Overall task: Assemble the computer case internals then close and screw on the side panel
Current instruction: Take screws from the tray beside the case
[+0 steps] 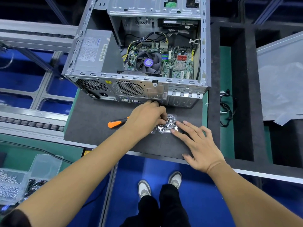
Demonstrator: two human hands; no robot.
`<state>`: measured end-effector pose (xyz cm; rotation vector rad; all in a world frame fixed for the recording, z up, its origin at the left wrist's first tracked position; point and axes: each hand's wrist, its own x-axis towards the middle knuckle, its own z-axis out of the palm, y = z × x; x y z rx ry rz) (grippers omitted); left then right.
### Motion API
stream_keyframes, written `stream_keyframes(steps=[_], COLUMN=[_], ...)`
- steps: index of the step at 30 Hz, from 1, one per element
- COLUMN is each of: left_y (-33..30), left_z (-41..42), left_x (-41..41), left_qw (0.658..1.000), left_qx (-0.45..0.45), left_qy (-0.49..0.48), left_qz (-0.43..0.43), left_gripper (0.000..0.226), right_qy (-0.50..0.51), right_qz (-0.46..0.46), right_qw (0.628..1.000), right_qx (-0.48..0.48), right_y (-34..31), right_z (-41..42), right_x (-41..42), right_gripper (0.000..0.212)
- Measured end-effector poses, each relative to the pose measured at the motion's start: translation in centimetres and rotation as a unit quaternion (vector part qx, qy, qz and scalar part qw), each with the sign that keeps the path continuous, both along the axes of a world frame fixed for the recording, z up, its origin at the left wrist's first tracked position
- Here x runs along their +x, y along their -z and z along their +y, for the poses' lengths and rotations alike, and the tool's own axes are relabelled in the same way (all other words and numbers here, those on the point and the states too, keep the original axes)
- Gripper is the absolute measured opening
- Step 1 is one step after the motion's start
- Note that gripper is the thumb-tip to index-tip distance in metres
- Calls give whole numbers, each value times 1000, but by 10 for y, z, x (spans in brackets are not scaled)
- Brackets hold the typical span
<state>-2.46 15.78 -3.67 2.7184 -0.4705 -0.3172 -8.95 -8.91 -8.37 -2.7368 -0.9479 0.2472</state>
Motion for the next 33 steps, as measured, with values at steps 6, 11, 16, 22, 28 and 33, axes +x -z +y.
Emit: stream_keyframes(steps=[6, 11, 16, 22, 28, 33], left_y=[0, 1, 3, 9, 15, 8], left_z=[0, 4, 4, 6, 19, 15], left_x=[-5, -4, -2, 0, 0, 4], left_qw=[1000, 999, 999, 999, 998, 996], left_qx=[-17, -29, -21, -35, -47, -43], left_qy=[24, 24, 23, 11, 5, 5], left_qz=[-9, 9, 15, 26, 51, 83], left_gripper=[9, 13, 9, 7, 25, 7], right_qy=[-1, -3, -4, -5, -7, -6], right_qz=[0, -1, -1, 0, -4, -5], right_qw=[1000, 1000, 1000, 1000, 1000, 1000], right_qx=[-1, -1, 6, 4, -1, 0], right_y=[3, 3, 4, 1, -2, -2], right_z=[0, 0, 0, 1, 1, 1], right_x=[0, 1, 0, 0, 0, 0], right_gripper=[96, 95, 95, 92, 92, 92])
